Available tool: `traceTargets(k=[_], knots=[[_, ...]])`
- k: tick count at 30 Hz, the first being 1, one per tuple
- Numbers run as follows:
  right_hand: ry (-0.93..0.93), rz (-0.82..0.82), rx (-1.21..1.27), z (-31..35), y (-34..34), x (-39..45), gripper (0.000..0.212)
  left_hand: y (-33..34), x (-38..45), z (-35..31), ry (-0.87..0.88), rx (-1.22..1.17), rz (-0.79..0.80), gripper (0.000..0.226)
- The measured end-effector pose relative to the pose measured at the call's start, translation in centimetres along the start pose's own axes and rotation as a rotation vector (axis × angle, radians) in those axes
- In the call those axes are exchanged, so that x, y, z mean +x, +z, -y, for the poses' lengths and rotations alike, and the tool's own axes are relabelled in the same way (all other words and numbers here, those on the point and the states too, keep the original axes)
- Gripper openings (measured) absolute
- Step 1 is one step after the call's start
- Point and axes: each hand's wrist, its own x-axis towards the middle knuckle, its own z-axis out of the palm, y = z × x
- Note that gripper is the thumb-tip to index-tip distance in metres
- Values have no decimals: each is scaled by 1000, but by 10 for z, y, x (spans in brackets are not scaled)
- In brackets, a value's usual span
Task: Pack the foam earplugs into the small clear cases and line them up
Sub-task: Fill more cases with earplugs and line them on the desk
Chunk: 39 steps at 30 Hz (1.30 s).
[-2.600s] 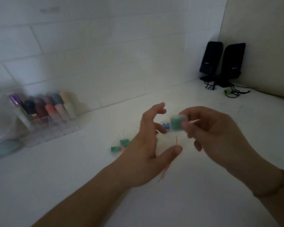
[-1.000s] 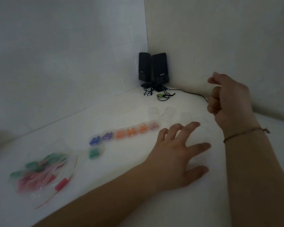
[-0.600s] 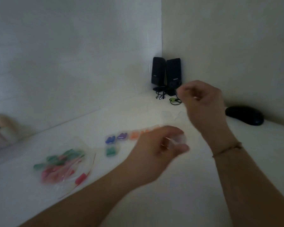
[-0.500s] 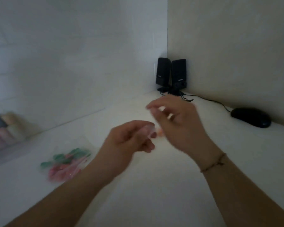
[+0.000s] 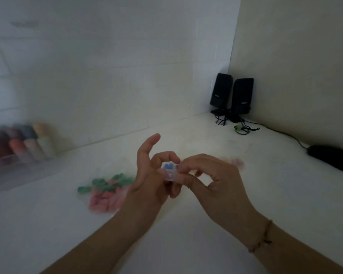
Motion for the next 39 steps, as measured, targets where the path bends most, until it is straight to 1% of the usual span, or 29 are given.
traceTargets(k=[2,4,7,9,12,15,19,23,26,30,35,39], knots=[[-101,3,-23,6,3,-1,11,0,-3,2,20,-24,0,68],[-161,10,-32,11,6,-2,17,-2,-3,5,68,-5,-3,60],[-149,57,-29,15,8,-3,20,-6,-4,8,104,55,18,67],[-145,75,-57,16,7,-3,21,-6,-7,8,118,57,59,61],[-125,76,-80,19,8,-3,25,-5,-11,5,123,29,77,59],[-108,56,-83,21,10,-4,22,-4,-10,4,104,-14,82,60],[-95,47,-103,21,11,-5,20,-3,-10,4,122,-15,96,61],[-115,59,-120,18,10,-4,17,-4,-8,2,102,-122,67,65],[-116,60,-106,14,9,-4,17,-6,-6,6,134,-50,86,65],[-88,27,-32,15,7,-6,16,-6,-9,9,145,45,98,59],[-68,88,-74,16,7,-5,14,-6,-10,8,136,90,98,56],[-32,79,-44,16,9,-6,16,-5,-10,7,140,89,113,53]])
